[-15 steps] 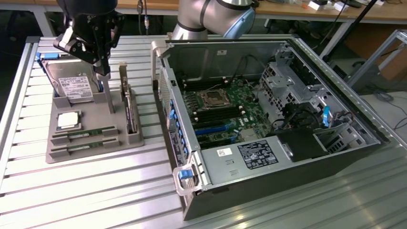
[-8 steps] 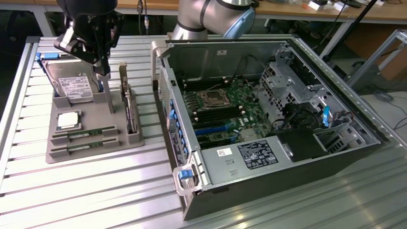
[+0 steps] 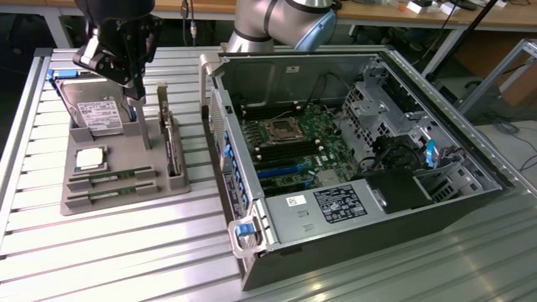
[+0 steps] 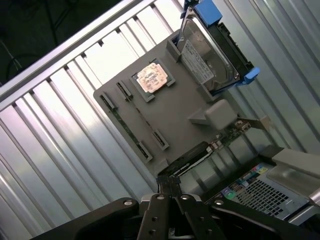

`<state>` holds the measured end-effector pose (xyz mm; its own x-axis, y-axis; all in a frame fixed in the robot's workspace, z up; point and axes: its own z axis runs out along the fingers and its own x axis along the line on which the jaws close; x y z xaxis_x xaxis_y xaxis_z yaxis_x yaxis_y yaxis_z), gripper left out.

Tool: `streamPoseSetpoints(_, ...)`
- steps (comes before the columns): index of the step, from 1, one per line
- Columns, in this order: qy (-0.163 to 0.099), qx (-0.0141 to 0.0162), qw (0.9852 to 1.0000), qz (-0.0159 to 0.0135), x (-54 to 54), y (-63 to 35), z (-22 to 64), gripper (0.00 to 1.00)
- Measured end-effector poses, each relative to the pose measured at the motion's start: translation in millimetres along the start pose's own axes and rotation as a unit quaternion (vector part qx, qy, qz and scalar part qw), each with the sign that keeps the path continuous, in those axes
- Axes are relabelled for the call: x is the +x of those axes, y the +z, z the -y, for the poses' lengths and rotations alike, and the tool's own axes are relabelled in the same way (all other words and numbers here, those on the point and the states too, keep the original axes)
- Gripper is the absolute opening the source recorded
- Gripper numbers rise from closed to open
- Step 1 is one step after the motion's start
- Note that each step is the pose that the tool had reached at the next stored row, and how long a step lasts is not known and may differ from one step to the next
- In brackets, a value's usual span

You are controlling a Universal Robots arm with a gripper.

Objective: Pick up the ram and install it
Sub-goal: 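Pick up the ram and move it above insertion slot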

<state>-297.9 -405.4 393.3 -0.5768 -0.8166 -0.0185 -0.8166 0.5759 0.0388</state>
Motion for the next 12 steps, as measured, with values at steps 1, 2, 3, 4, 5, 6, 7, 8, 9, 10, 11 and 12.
streamPoseSetpoints(1, -0.001, 0.0, 1.0, 0.0, 0.0, 0.0, 0.0, 0.1)
streamPoseSetpoints(2, -0.002, -0.0001, 1.0, -0.0001, 0.0, 0.0, 0.0, 0.1)
streamPoseSetpoints(3, -0.004, -0.0001, 1.0, -0.0001, 0.0, 0.0, 0.0, 0.1)
streamPoseSetpoints(4, -0.007, -0.0001, 1.0, -0.0002, 0.0, 0.0, 0.0, 0.1)
streamPoseSetpoints(5, -0.01, -0.0002, 1.0, -0.0004, 0.0, 0.0, 0.0, 0.1)
streamPoseSetpoints(6, -0.012, -0.0002, 0.9999, -0.0005, 0.0, 0.0, 0.0, 0.1)
streamPoseSetpoints(7, -0.014, -0.0003, 0.9999, -0.0005, 0.0, 0.0, 0.0, 0.1)
streamPoseSetpoints(8, -0.017, -0.0003, 0.9999, -0.0006, 0.0, 0.0, 0.0, 0.1)
streamPoseSetpoints(9, -0.019, -0.0003, 0.9998, -0.0007, 0.0, 0.0, 0.0, 0.1)
streamPoseSetpoints(10, -0.02, -0.0004, 0.9998, -0.0008, 0.0, 0.0, 0.0, 0.1)
streamPoseSetpoints(11, -0.025, -0.0005, 0.9997, -0.001, 0.0, 0.0, 0.0, 0.1)
streamPoseSetpoints(12, -0.027, -0.0005, 0.9996, -0.001, 0.0, 0.0, 0.0, 0.1)
